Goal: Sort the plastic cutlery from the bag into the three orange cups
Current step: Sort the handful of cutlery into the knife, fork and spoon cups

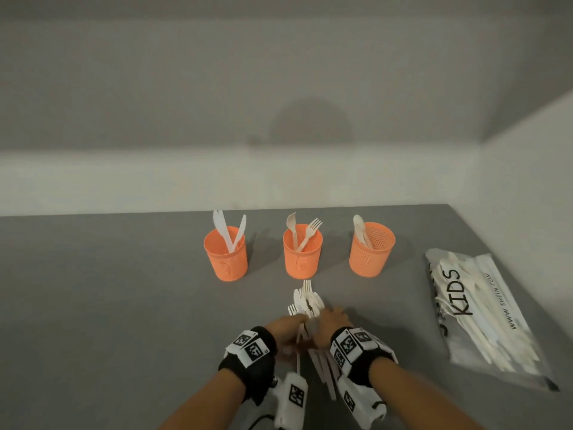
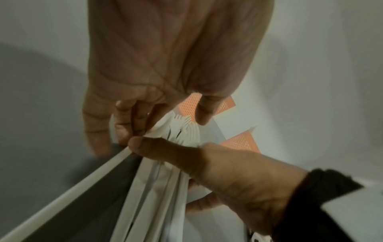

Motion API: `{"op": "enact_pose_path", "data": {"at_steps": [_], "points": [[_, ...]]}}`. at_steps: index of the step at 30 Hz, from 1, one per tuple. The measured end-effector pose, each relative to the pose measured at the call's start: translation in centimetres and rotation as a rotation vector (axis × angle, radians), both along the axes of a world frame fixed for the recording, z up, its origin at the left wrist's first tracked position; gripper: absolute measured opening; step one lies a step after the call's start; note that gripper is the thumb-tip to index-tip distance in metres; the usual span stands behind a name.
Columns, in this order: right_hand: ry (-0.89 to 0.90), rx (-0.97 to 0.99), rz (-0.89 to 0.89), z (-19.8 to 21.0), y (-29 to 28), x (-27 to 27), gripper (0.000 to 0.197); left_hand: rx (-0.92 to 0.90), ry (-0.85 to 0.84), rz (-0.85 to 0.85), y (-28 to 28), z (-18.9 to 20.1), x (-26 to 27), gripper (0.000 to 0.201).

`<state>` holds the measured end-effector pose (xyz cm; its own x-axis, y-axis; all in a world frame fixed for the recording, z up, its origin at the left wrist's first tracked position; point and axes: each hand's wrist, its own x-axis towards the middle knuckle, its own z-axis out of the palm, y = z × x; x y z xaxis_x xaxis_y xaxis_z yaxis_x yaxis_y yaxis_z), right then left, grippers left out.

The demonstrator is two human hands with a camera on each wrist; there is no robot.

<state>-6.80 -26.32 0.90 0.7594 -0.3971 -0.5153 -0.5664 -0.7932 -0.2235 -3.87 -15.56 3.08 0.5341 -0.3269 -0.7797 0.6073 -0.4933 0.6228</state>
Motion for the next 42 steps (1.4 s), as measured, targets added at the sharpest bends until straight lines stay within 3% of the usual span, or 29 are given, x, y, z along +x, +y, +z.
{"op": "enact_pose_path", "data": {"at_steps": [3, 5, 11, 17, 22, 27, 34, 37, 42], "points": [[-0.046, -0.055, 0.038, -0.4, 0.3, -0.4, 0.054, -0.067, 0.124, 0.085, 0.4, -0.5, -0.2, 0.027], [-0.017, -0.090, 0.066, -0.9, 0.5, -0.6, 0.063, -0.115, 0.156, 0.106, 0.3, -0.8, -0.3, 0.023], [-0.022, -0.104, 0.058, -1.3, 0.6, -0.1, 0.068, -0.094, 0.057, 0.083, 1.5, -1.1, -0.2, 0.014], [-0.026, -0.148, 0.077, -1.6, 0.6, -0.1, 0.074, -0.061, 0.022, 0.100, 3.9, -1.6, -0.6, 0.020], [-0.089, -0.241, 0.216, -1.8, 1.0, -0.5, 0.059, -0.081, 0.003, 0.137, 4.9, -1.5, -1.0, 0.025], [-0.116, -0.177, 0.231, -1.8, 1.6, -0.9, 0.045, -0.087, -0.024, 0.108, 5.3, -1.4, -1.1, 0.018], [-0.201, -0.126, 0.268, -1.9, 1.6, -1.5, 0.042, -0.083, -0.040, 0.070, 6.7, -1.9, -1.2, 0.017], [-0.273, 0.017, 0.192, -0.5, 1.5, -1.5, 0.048, -0.100, -0.034, 0.058, 7.0, -1.9, -1.2, 0.019], [-0.664, 0.463, -0.011, 4.3, 1.7, 0.1, 0.061, -0.243, 0.073, 0.121, 6.1, -1.2, -1.3, 0.032]]}}
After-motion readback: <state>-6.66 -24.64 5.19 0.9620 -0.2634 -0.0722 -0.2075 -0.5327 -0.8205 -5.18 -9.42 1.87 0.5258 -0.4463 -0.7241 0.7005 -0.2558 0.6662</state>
